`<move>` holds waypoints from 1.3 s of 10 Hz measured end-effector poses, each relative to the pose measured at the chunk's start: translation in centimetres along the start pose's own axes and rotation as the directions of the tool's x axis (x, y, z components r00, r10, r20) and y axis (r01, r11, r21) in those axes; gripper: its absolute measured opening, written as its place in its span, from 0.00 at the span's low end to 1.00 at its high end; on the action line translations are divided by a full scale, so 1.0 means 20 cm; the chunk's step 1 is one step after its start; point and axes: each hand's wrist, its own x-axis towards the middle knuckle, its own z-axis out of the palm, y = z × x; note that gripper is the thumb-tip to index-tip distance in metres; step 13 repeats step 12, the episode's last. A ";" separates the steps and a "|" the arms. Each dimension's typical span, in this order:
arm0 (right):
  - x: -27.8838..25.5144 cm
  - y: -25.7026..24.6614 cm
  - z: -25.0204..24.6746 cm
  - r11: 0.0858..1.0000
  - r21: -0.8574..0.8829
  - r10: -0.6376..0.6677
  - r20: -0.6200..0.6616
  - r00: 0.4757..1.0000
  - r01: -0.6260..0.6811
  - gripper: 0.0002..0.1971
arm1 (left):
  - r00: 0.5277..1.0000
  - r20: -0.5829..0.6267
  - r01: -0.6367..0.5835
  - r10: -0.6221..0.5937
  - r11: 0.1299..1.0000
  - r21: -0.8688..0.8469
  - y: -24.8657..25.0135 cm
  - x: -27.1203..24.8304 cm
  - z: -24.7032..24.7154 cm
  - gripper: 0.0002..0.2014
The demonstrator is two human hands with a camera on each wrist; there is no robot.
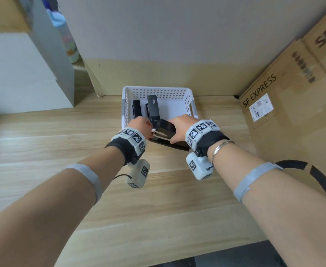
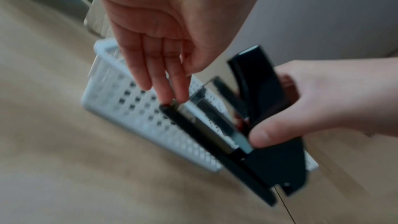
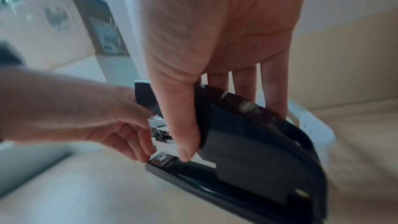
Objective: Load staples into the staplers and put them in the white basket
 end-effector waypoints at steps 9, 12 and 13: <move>0.67 0.09 -0.03 0.872 0.289 0.401 0.038 0.915 -0.394 0.23 | 0.937 -0.348 0.043 -0.011 0.996 0.084 -0.26 0.55 -0.18 0.15; 0.63 0.09 -0.05 0.757 0.479 0.514 -0.013 0.858 -0.445 0.29 | 0.941 -0.338 0.035 -0.022 0.999 0.033 -0.25 0.51 -0.19 0.14; 0.63 0.09 -0.05 0.757 0.479 0.514 -0.013 0.858 -0.445 0.29 | 0.941 -0.338 0.035 -0.022 0.999 0.033 -0.25 0.51 -0.19 0.14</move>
